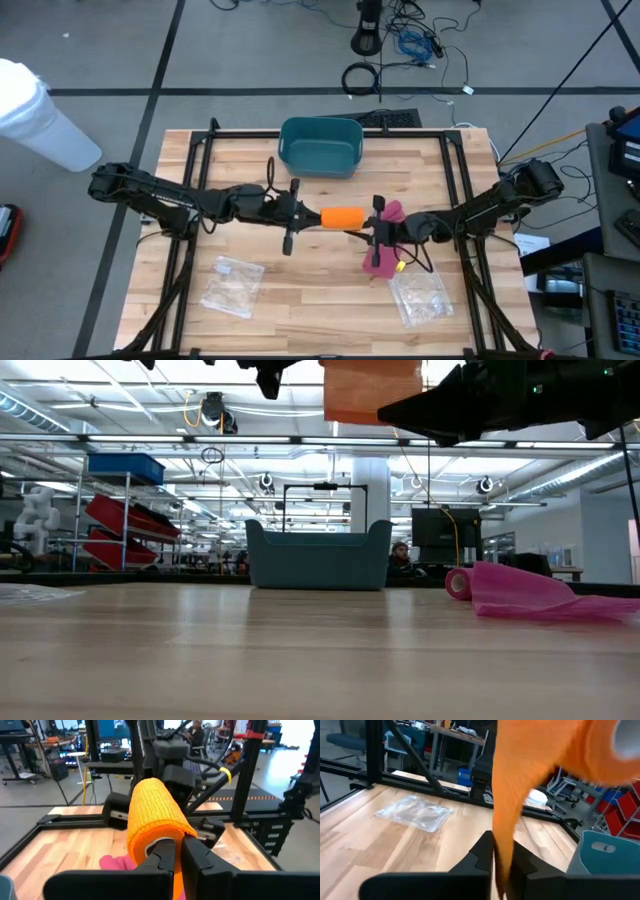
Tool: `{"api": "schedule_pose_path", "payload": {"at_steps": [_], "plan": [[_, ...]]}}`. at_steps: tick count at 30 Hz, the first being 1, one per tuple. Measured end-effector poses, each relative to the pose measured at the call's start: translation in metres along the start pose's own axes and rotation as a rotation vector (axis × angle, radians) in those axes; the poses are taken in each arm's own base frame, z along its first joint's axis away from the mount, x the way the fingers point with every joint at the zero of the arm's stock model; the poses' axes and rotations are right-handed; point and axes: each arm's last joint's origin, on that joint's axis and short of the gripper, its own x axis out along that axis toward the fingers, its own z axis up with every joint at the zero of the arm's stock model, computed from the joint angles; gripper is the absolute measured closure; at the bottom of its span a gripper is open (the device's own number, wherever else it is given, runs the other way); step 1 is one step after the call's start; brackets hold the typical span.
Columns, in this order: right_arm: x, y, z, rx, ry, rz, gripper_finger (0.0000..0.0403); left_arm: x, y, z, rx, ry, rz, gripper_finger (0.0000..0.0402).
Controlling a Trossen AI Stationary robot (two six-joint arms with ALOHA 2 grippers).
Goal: Roll bandage
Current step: Roll the orange bandage
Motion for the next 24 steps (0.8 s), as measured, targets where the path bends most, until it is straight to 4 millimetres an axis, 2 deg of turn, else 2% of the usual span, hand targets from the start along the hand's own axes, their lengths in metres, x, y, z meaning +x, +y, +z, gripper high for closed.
{"api": "schedule_pose_path", "payload": {"at_steps": [9,14,19,21,24], "plan": [[0.003,-0.011,-0.001,-0.12,0.013,-0.095,0.0362,0.0,-0.006,0.003,-0.126,-0.027,-0.125,0.0394],[0.002,-0.008,-0.011,-0.274,0.128,-0.094,0.0344,-0.001,-0.012,0.003,-0.259,-0.014,-0.16,0.0394],[-0.009,0.003,-0.023,-0.459,0.329,-0.236,0.0323,-0.001,-0.015,0.003,-0.34,-0.001,-0.181,0.0394],[-0.015,0.01,-0.017,-0.555,0.345,-0.286,0.0316,-0.001,-0.016,0.003,-0.364,0.01,-0.215,0.0394],[-0.029,0.018,0.005,-0.645,0.289,-0.352,0.0308,-0.001,-0.017,0.0,-0.389,0.05,-0.249,0.0394]]}}
